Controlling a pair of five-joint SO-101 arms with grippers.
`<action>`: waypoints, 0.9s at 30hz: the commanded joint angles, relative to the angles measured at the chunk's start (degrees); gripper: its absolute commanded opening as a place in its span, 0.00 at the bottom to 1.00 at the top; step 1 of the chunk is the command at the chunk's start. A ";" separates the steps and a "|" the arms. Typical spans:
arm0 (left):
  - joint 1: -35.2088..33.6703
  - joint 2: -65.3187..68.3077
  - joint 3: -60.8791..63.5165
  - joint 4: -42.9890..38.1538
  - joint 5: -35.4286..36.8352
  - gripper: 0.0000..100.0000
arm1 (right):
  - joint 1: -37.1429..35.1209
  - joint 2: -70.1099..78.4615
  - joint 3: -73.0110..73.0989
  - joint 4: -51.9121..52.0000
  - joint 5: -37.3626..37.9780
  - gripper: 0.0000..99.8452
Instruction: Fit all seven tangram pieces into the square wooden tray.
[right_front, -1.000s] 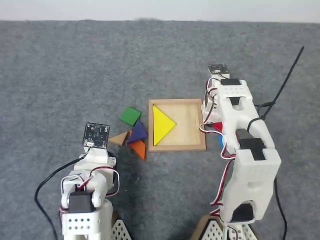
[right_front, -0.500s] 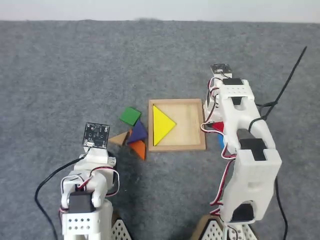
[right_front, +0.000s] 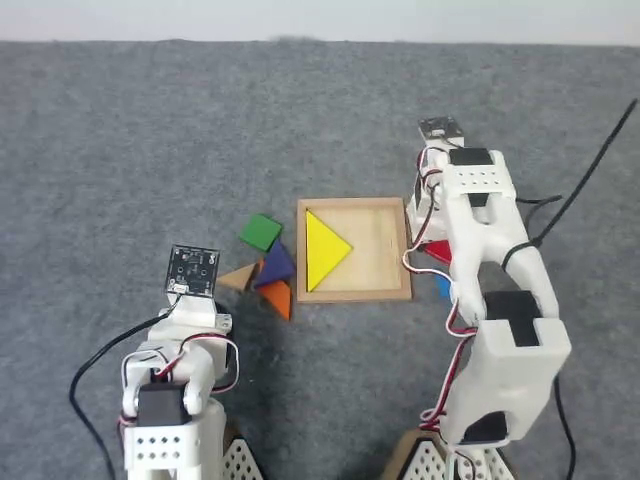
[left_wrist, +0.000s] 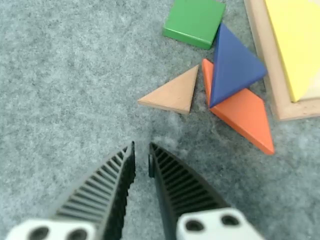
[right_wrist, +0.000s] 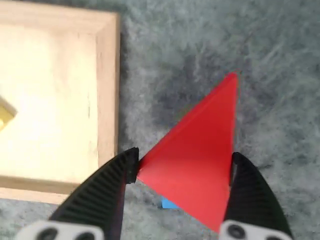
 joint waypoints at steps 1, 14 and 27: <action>-0.44 -0.53 -0.66 0.26 -0.35 0.05 | -4.97 -5.32 -1.76 0.04 5.98 0.19; -0.44 -0.53 -0.66 0.26 -0.35 0.05 | -22.11 -4.35 -8.09 -1.01 28.66 0.19; -0.44 -0.53 -0.66 0.26 -0.35 0.05 | -22.02 6.81 -16.00 -2.95 42.37 0.19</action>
